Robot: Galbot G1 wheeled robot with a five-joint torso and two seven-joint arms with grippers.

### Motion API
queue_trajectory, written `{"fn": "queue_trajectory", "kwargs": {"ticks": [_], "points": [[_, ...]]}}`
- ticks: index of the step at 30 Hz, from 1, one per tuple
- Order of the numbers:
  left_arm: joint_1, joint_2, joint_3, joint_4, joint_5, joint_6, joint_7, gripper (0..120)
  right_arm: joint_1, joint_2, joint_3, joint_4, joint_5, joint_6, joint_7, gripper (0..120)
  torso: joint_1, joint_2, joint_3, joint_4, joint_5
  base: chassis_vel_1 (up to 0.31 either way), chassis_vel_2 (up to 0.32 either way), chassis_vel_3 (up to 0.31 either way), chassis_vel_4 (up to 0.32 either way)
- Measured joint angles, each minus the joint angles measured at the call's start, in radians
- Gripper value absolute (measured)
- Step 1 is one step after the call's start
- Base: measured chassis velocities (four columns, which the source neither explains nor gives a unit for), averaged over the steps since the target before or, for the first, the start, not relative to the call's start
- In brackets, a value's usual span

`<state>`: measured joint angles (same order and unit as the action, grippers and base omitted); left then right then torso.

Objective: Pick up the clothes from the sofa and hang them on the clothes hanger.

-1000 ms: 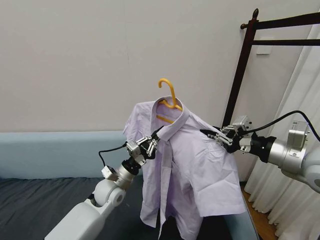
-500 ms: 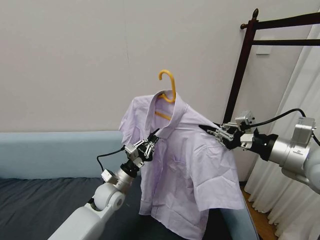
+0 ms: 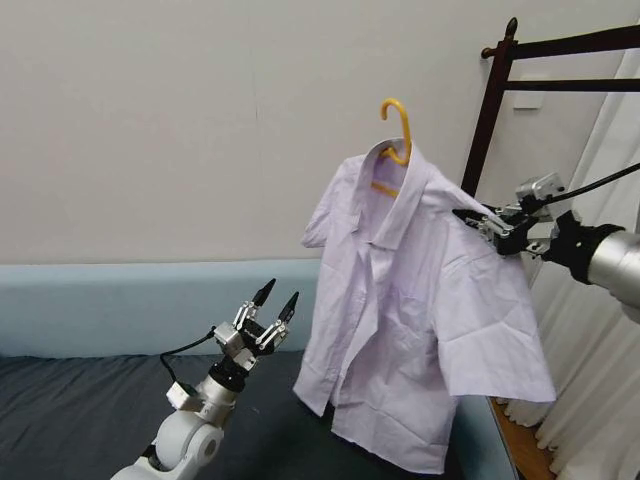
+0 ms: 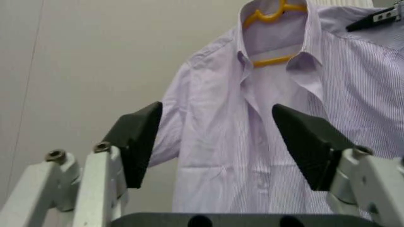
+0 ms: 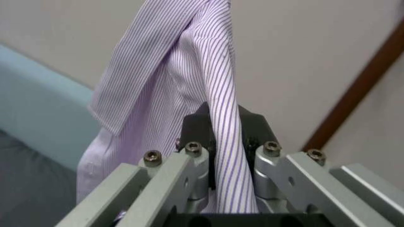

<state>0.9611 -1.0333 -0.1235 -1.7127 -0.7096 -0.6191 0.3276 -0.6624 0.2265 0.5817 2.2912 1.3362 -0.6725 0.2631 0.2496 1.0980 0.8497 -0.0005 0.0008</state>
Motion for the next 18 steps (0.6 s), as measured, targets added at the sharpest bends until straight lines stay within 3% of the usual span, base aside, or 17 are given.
{"fn": "queue_trajectory", "kwargs": {"ticks": [2,6,9,13,18], "points": [[0.01,0.0,-0.007,-0.002,0.0,-0.002,0.0,82,-0.002,-0.003,0.009,0.004,0.011,-0.013,0.038,7,0.0,0.0,0.0,-0.0001,0.0001,0.0,0.0,0.0,0.0],[0.049,-0.005,-0.037,-0.023,0.004,-0.008,0.0,98,-0.006,-0.011,0.041,-0.004,0.104,-0.016,0.238,7,0.0,0.0,0.0,0.0003,0.0001,0.0,0.0,0.0,0.0],[0.067,-0.004,-0.046,-0.037,0.008,-0.009,0.0,100,-0.005,-0.021,0.062,-0.044,0.107,0.002,0.285,7,0.0,0.0,0.0,0.0001,0.0003,0.0,0.0,0.0,0.0],[0.079,-0.002,-0.058,-0.057,0.011,-0.008,0.0,100,-0.002,-0.043,0.085,-0.126,0.088,0.013,0.296,7,0.0,0.0,0.0,0.0001,0.0003,0.0,0.0,0.0,0.0],[0.087,0.001,-0.066,-0.068,0.013,-0.007,0.0,100,-0.009,-0.043,0.043,-0.252,-0.065,0.081,0.268,7,0.0,0.0,0.0,0.0001,0.0003,0.0,0.0,0.0,0.0]]}}
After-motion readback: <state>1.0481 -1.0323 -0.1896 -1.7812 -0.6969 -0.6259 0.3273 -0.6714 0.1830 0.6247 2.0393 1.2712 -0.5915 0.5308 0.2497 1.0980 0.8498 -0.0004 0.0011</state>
